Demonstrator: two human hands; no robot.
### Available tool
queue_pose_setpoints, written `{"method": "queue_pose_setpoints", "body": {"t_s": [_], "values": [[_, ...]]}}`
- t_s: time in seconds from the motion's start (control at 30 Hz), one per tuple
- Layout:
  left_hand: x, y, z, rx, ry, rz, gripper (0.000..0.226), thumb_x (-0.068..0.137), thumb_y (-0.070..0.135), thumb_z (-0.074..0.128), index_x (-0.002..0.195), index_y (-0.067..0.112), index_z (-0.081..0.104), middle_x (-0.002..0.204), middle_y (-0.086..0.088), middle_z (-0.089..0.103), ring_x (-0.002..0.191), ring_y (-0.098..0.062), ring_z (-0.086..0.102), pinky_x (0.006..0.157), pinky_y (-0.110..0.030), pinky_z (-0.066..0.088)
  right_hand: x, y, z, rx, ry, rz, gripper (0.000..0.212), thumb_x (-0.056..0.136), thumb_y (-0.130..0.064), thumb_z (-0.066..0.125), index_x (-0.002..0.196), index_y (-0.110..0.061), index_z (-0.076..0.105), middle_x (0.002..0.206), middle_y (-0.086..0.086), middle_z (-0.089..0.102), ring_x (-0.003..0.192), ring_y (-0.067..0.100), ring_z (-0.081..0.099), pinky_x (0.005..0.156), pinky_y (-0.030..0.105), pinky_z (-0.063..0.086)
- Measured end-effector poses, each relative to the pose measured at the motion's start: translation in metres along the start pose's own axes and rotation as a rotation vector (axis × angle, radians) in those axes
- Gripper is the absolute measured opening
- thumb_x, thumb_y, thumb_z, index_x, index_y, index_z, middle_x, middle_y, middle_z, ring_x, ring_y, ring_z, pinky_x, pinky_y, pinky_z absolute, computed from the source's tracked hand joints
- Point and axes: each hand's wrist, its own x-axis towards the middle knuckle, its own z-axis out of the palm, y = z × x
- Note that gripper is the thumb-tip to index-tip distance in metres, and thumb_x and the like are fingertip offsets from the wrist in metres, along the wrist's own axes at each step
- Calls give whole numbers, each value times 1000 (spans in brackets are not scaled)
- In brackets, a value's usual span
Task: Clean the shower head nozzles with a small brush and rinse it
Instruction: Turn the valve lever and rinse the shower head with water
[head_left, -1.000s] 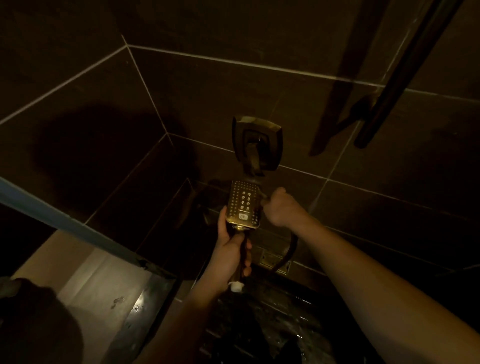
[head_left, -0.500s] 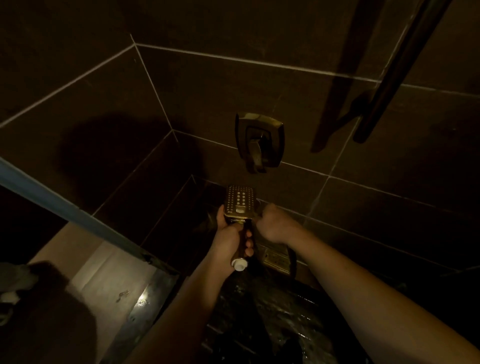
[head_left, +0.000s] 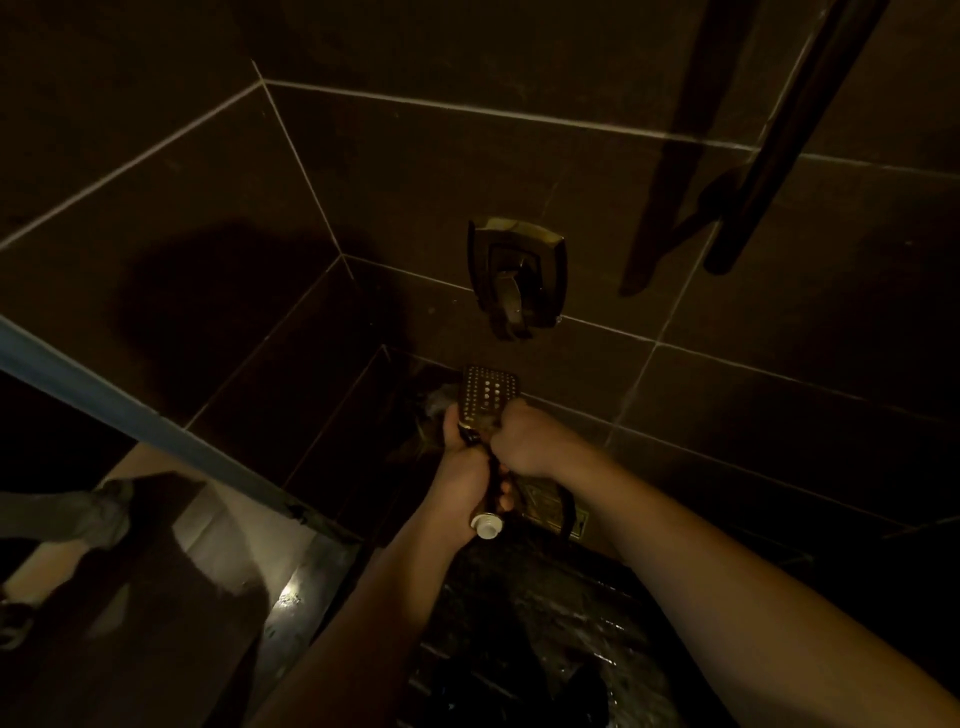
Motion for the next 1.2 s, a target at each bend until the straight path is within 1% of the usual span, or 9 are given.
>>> {"method": "queue_pose_setpoints", "body": {"t_s": [0.13,0.23,0.33,0.53,0.63,0.8,0.9,1.1,1.2], "values": [[-2,0,0,51,-31,42,63,105,14,39,150,54,21,97,-19,66,45,-17,54,37,-24,41,2,-5,-2,-6,-24,10,13,99,-15,46,87,-14,49,94,10,64,78,18,60,52,24,42],[-3,0,-1,90,-55,78,71,103,8,38,149,58,19,97,-22,64,47,-19,53,39,-26,42,6,-6,-3,-18,-38,17,11,100,-19,46,96,-13,54,83,6,63,67,15,59,50,26,41],[-3,0,-3,117,-71,104,77,101,4,37,149,60,15,98,-24,61,48,-20,52,39,-27,43,10,-4,-3,-28,-72,5,20,99,-18,46,86,-14,61,76,3,62,63,15,59,50,25,42],[-4,1,-3,176,-45,120,70,106,13,40,150,60,12,83,-13,57,47,-16,52,40,-27,43,12,9,-8,-60,-56,8,23,97,-17,48,104,-10,69,93,6,67,80,17,61,63,26,43],[-6,1,-2,208,-34,119,68,108,17,39,151,60,8,83,-10,56,47,-15,52,40,-27,43,8,14,-11,-118,-15,14,27,98,-15,47,116,-7,65,119,13,64,103,26,61,76,25,41],[-12,-1,-1,276,-42,155,68,109,17,37,151,60,5,83,-10,57,45,-15,51,39,-27,44,18,27,-22,-175,34,138,40,99,-21,46,134,-3,49,136,16,54,119,29,56,81,28,41],[-15,-3,-2,319,-42,153,68,109,19,36,150,63,4,85,-11,57,45,-15,51,41,-29,45,23,30,-30,-147,86,208,53,97,-27,52,143,-4,37,138,15,51,123,31,53,84,32,42],[-22,-6,-3,472,-64,186,78,107,13,37,150,64,-3,99,-6,60,45,-12,55,41,-28,45,28,29,-39,-143,149,192,49,98,-29,51,138,-5,36,136,17,51,122,33,53,87,36,43],[-23,-8,-2,548,-63,210,82,107,12,39,151,61,-9,96,-2,61,45,-10,57,41,-27,47,26,24,-38,-148,156,153,48,98,-32,51,137,-7,37,133,15,53,118,31,55,87,38,46]]}}
